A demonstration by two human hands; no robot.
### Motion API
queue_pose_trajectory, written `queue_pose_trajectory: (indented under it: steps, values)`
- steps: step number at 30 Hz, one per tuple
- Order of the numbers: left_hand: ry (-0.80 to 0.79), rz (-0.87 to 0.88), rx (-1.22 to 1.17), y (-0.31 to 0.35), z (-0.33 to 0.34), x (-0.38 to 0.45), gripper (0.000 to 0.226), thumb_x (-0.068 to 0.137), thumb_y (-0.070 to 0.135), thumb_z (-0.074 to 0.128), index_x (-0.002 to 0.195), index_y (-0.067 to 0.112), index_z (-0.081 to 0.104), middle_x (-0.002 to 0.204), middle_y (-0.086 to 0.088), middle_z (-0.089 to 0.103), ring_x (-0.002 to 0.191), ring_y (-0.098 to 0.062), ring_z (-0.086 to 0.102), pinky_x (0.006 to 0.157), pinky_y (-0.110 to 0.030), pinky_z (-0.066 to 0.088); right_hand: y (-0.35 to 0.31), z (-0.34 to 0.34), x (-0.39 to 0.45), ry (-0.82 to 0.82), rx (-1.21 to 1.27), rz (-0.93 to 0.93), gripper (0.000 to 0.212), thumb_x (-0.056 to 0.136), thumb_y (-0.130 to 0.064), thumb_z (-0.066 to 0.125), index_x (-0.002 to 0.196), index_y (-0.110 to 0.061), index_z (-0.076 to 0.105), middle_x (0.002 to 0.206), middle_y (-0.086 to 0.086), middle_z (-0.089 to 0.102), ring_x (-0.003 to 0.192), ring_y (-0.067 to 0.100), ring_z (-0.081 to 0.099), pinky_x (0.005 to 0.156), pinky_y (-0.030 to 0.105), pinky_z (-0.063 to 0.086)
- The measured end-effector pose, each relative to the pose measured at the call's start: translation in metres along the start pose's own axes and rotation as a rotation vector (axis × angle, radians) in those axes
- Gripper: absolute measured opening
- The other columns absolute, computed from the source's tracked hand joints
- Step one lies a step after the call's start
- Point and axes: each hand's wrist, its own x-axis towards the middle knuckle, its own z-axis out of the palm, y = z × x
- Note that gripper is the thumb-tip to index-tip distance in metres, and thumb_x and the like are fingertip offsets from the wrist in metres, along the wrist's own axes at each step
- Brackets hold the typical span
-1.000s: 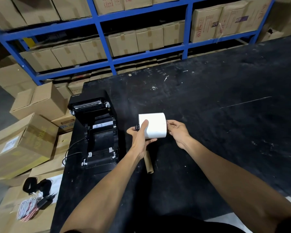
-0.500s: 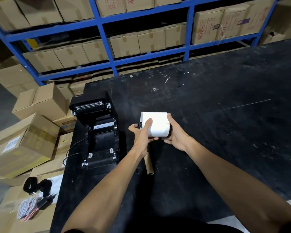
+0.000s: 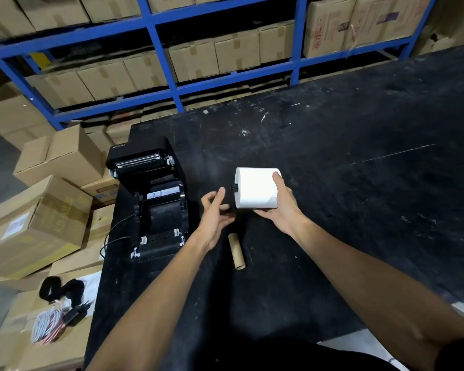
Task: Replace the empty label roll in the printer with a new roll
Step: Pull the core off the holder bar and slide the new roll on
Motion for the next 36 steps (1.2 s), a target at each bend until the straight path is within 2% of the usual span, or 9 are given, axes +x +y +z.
queue_pose_trajectory:
  steps: [3,6,11,18,20,25,27,29,36]
  values:
    - [0.212,-0.004,0.394,-0.044,-0.025,-0.007,0.015,0.095,0.023,0.063,0.105,0.014,0.056,0.102,-0.013,0.058,0.086,-0.027,0.056,0.084,-0.036,0.049,0.004,-0.013,0.000,0.022,-0.030,0.002,0.067,0.084,-0.055,0.067,0.135,-0.024,0.039,0.127,0.007,0.058,0.111,0.030,0.062,0.082,0.052,0.059]
    - [0.248,-0.012,0.833,-0.086,-0.040,-0.019,0.018,0.088,0.011,0.069,0.104,0.007,0.061,0.106,-0.014,0.055,0.092,-0.024,0.055,0.094,-0.033,0.046,0.010,-0.021,0.001,0.025,-0.050,0.016,0.068,0.086,-0.053,0.066,0.139,-0.021,0.039,0.129,0.009,0.058,0.113,0.031,0.062,0.087,0.055,0.058]
    - [0.234,0.078,1.111,-0.113,-0.044,-0.035,0.038,0.080,0.020,0.080,0.109,0.006,0.060,0.115,-0.012,0.052,0.105,-0.029,0.054,0.096,-0.040,0.046,0.021,-0.026,-0.001,0.011,-0.090,0.046,0.065,0.088,-0.053,0.064,0.139,-0.019,0.043,0.132,0.010,0.060,0.115,0.031,0.063,0.076,0.048,0.061]
    - [0.292,0.155,1.348,-0.107,-0.044,-0.043,0.028,0.087,0.024,0.063,0.109,0.007,0.066,0.112,-0.014,0.066,0.102,-0.036,0.064,0.085,-0.040,0.050,0.030,-0.022,-0.004,0.015,-0.100,0.084,0.069,0.085,-0.055,0.066,0.141,-0.021,0.043,0.135,0.009,0.058,0.117,0.031,0.062,0.076,0.048,0.062]
    - [0.364,0.157,1.232,-0.103,-0.047,-0.041,0.024,0.089,0.020,0.060,0.107,0.007,0.070,0.105,-0.019,0.072,0.100,-0.038,0.066,0.084,-0.039,0.051,0.032,-0.021,-0.005,0.006,-0.095,0.088,0.069,0.085,-0.055,0.066,0.140,-0.021,0.043,0.135,0.009,0.057,0.118,0.031,0.062,0.074,0.046,0.062]
    - [0.490,0.115,0.485,-0.066,-0.045,-0.026,0.019,0.089,0.008,0.067,0.105,0.004,0.076,0.098,-0.014,0.077,0.089,-0.019,0.068,0.100,-0.030,0.050,0.033,-0.016,-0.007,-0.039,-0.086,0.090,0.061,0.088,-0.050,0.066,0.136,-0.020,0.042,0.132,0.009,0.058,0.116,0.029,0.062,0.076,0.047,0.060]
    - [0.497,0.099,0.189,-0.049,-0.037,-0.019,0.016,0.091,0.003,0.065,0.104,0.001,0.075,0.094,-0.012,0.076,0.087,-0.020,0.067,0.092,-0.040,0.057,0.034,-0.012,-0.008,-0.045,-0.082,0.093,0.061,0.088,-0.049,0.067,0.134,-0.019,0.042,0.130,0.008,0.059,0.115,0.029,0.062,0.078,0.049,0.059]
    - [0.461,0.095,-0.030,-0.035,-0.029,-0.014,0.016,0.093,-0.002,0.062,0.106,-0.004,0.072,0.094,-0.013,0.074,0.087,-0.023,0.069,0.079,-0.034,0.062,0.034,-0.006,-0.008,-0.052,-0.082,0.093,0.060,0.088,-0.048,0.067,0.134,-0.018,0.043,0.130,0.009,0.061,0.116,0.029,0.062,0.079,0.050,0.058]
    - [0.396,0.167,-0.120,-0.013,-0.015,-0.007,0.017,0.092,0.009,0.068,0.108,0.005,0.074,0.101,-0.009,0.074,0.079,-0.010,0.067,0.064,-0.023,0.056,0.026,0.009,-0.003,-0.084,-0.109,0.060,0.063,0.087,-0.052,0.067,0.134,-0.016,0.048,0.129,0.010,0.065,0.115,0.030,0.064,0.090,0.055,0.055]
